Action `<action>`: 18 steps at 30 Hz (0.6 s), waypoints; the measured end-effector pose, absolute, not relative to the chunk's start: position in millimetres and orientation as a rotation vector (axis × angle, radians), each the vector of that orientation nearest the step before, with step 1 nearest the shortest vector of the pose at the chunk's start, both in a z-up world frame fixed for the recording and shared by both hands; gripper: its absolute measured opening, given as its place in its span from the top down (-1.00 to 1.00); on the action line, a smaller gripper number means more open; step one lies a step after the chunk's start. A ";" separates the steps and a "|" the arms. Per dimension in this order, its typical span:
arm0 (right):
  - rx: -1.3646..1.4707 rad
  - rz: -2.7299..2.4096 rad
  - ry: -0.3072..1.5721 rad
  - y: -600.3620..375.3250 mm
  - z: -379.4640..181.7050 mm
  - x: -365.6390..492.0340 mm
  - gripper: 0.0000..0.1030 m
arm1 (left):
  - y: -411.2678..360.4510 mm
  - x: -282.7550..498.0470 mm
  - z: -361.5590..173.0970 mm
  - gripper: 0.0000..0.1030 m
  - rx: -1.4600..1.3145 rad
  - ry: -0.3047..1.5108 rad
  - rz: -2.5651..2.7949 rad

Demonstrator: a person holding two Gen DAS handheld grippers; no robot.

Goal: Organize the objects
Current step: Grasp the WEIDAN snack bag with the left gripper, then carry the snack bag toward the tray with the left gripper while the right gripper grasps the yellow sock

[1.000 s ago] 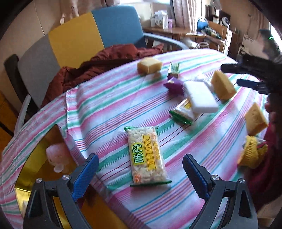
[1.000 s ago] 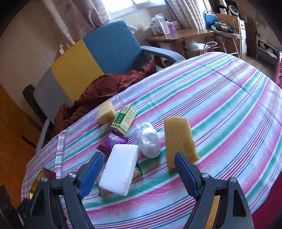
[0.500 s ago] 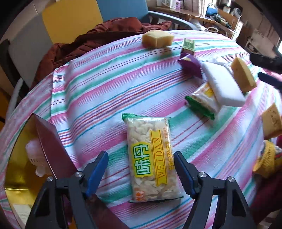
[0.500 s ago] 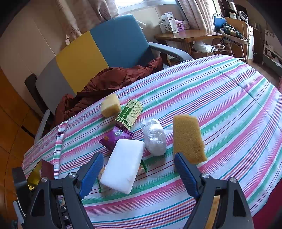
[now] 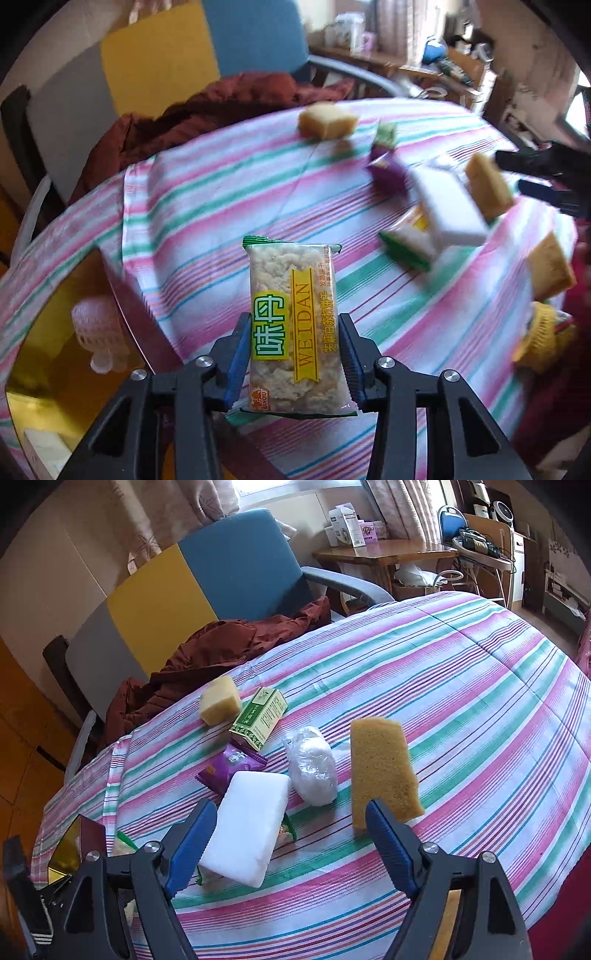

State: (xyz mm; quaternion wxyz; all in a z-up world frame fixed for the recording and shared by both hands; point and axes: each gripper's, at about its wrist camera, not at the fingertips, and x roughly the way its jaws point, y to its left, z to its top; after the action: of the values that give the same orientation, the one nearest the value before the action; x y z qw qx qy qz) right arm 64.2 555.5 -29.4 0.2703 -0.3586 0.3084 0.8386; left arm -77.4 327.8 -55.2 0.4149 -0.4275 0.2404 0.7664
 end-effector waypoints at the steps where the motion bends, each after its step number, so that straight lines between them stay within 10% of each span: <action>1: -0.970 2.257 0.833 555.5 -30.1 63.8 -0.64 | 328.6 -75.3 -51.8 0.12 -1.053 0.607 1.902; 18: -1.237 2.336 0.921 534.7 -48.2 46.2 -0.64 | 310.3 -37.2 -24.1 0.12 -1.018 0.469 1.891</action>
State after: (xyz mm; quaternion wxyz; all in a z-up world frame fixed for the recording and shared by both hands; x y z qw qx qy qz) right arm 46.2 534.7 -48.2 0.1705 -0.4355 0.3243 0.8223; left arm -37.2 310.3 -24.1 0.4543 -0.4125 0.1900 0.7664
